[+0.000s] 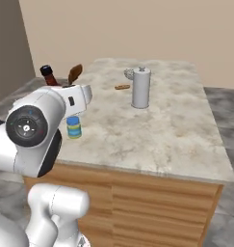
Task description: Move the mayonnaise and condiment bottle from the cabinet to the dining counter.
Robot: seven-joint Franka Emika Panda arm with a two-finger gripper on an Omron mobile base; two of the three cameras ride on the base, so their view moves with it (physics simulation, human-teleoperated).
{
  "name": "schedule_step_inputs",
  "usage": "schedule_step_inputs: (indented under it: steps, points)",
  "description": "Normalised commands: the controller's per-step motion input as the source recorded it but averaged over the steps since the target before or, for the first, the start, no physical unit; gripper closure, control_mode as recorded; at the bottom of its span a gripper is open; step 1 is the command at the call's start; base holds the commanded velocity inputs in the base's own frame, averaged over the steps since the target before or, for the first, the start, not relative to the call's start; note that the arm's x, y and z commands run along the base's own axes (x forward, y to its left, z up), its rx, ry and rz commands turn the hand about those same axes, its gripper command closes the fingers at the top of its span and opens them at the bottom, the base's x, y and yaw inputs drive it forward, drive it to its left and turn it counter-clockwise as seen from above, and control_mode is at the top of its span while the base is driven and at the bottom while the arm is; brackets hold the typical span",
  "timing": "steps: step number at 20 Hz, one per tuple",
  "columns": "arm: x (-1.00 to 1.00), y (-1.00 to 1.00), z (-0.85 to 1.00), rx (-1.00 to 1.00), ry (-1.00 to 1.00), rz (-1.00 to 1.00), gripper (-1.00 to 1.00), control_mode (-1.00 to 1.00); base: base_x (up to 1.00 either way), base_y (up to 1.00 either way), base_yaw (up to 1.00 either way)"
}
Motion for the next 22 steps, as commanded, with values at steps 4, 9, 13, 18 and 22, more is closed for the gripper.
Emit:
schedule_step_inputs:
  steps: [4,9,13,18,22]
  points:
    - [0.0,0.0,0.0,0.0,0.0,0.0,1.0,1.0,0.54,0.21,-0.35]
    - [0.0,0.0,0.0,0.0,0.0,0.0,1.0,1.0,0.32,0.3,-0.22]
    - [0.0,0.0,0.0,0.0,0.0,0.0,1.0,1.0,0.07,0.36,-0.05]
    - [0.0,0.0,0.0,0.0,0.0,0.0,1.0,1.0,0.04,0.15,0.0]
    - [0.0,0.0,0.0,0.0,0.0,0.0,1.0,1.0,0.0,0.0,0.0]
